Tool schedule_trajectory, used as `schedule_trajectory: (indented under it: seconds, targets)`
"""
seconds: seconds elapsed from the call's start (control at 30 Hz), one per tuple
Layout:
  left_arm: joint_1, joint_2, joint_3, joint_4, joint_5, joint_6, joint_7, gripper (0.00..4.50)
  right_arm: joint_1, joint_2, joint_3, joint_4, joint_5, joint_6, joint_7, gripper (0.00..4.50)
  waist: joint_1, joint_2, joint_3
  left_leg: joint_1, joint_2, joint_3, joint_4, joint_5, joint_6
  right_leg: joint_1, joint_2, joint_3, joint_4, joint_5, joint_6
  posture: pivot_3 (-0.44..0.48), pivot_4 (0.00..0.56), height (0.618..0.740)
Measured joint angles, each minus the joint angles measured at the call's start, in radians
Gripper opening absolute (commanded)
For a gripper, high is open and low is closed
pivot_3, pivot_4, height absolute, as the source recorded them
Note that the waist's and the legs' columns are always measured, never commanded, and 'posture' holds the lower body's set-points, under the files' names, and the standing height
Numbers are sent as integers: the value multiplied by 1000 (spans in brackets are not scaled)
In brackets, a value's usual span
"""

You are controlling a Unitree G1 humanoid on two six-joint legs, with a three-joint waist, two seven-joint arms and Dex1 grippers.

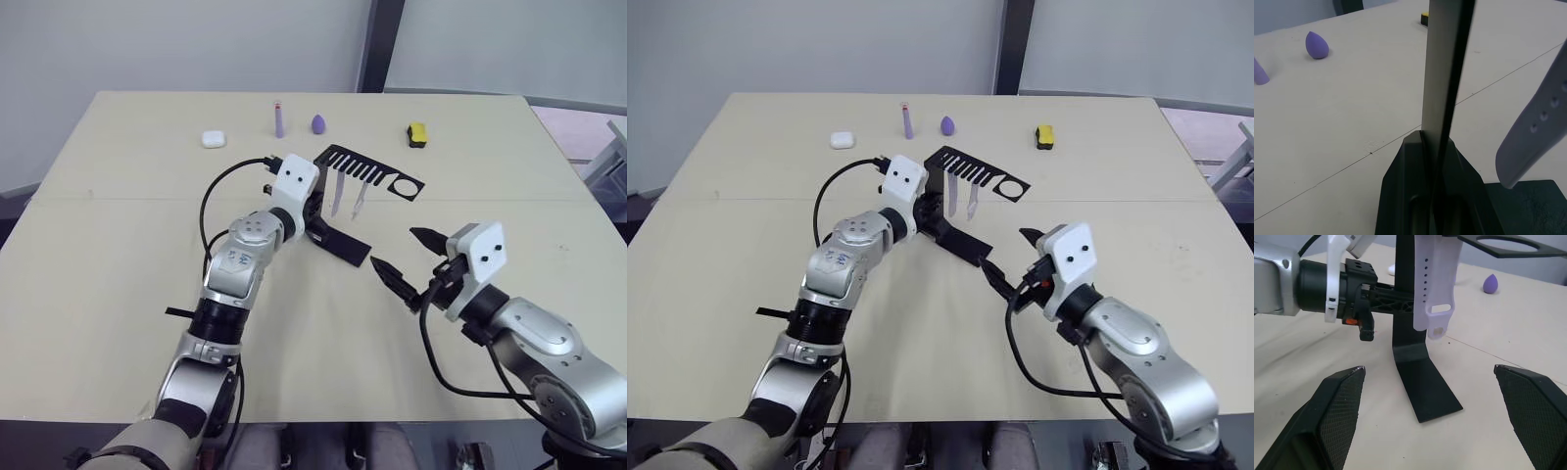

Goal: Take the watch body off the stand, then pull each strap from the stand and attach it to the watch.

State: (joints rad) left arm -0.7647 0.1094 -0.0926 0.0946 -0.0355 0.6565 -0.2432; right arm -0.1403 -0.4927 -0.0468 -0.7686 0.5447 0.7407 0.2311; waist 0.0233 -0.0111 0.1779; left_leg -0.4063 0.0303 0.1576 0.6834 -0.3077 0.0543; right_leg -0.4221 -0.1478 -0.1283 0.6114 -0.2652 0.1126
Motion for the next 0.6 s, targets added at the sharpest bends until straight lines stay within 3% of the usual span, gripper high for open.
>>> schedule_trajectory:
  seconds: [0.33,0.6]
  targets:
    - [16,6,-6,-4,0,-17,-3,89,-237,226,157,128,-188,72,-226,4500,-2,0,0,0,0,0,0,0,0,0,0,0,1,0,0,0,150,740]
    - [20,16,-9,-6,2,-24,-9,89,-296,296,221,213,-295,73,-247,4500,-6,0,0,0,0,0,0,0,0,0,0,0,1,0,0,0,150,740]
